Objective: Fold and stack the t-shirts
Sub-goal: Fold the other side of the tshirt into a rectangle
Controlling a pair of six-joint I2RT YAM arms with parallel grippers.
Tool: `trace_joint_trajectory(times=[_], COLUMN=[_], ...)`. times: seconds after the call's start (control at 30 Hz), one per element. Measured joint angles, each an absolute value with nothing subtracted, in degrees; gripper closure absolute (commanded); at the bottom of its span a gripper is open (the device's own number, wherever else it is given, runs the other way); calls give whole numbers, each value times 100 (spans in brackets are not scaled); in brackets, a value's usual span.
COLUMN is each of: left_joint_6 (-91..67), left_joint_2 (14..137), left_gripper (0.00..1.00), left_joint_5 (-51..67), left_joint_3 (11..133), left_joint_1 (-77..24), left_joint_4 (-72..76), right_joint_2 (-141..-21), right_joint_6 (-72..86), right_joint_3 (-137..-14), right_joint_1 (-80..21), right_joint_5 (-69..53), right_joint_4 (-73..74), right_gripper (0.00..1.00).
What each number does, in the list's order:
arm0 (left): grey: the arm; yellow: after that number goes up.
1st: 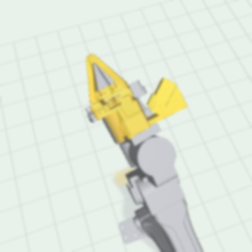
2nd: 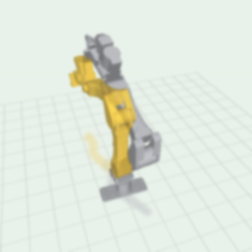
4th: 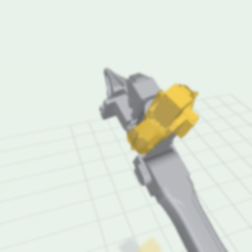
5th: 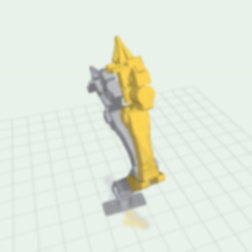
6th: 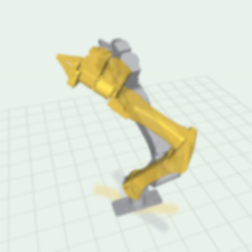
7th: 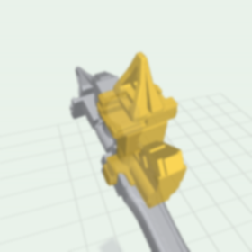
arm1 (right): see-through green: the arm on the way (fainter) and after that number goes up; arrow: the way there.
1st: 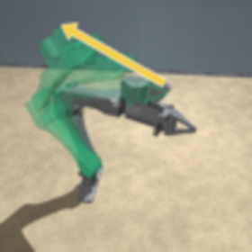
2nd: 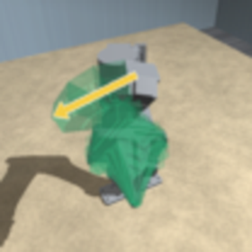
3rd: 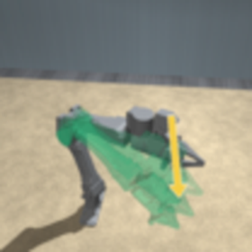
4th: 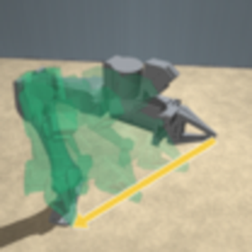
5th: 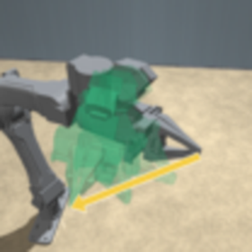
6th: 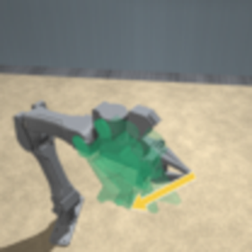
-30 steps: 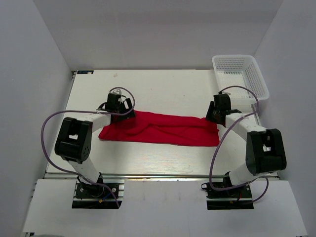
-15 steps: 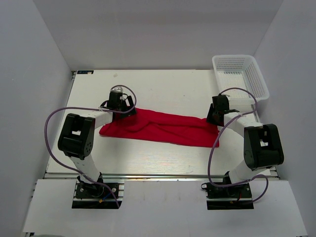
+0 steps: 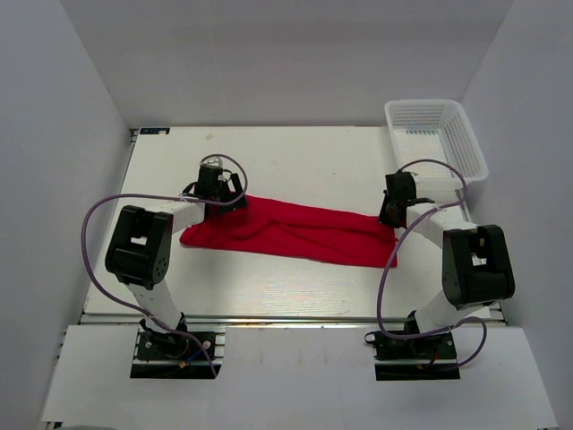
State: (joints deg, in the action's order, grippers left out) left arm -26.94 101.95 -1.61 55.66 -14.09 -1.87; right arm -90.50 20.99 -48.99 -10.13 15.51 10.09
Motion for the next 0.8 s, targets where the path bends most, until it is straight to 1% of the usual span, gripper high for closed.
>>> trace_joint_trajectory(times=[0.3,0.43,0.63,0.7,0.77,0.8], left_joint_6=[-2694,-2692,-2665,-2650,-2639,-2630], left_joint_2=[10195,10195,10195,10195,10195,10197], left_gripper=[1,1,1,1,1,1], left_joint_5=[-331,-344,-375,-386,-388,-390], left_joint_3=[5559,5559,5557,5557,5557,5557], left_joint_1=[-1409,-1411,-1400,-1400,-1400,-1400], left_joint_4=[-178,-178,-178,-178,-178,-178], right_joint_2=[-9050,-9096,-9590,-9738,-9885,-9948], right_joint_6=[2211,2222,2222,2235,2255,2248], right_joint_3=[-5439,-5673,-6069,-6165,-6265,-6320], right_joint_1=[-908,-788,-679,-659,-646,-642], right_joint_5=[2132,2043,1785,1756,1752,1756], right_joint_4=[1203,1232,1293,1317,1328,1332], right_gripper=[100,100,100,91,77,74])
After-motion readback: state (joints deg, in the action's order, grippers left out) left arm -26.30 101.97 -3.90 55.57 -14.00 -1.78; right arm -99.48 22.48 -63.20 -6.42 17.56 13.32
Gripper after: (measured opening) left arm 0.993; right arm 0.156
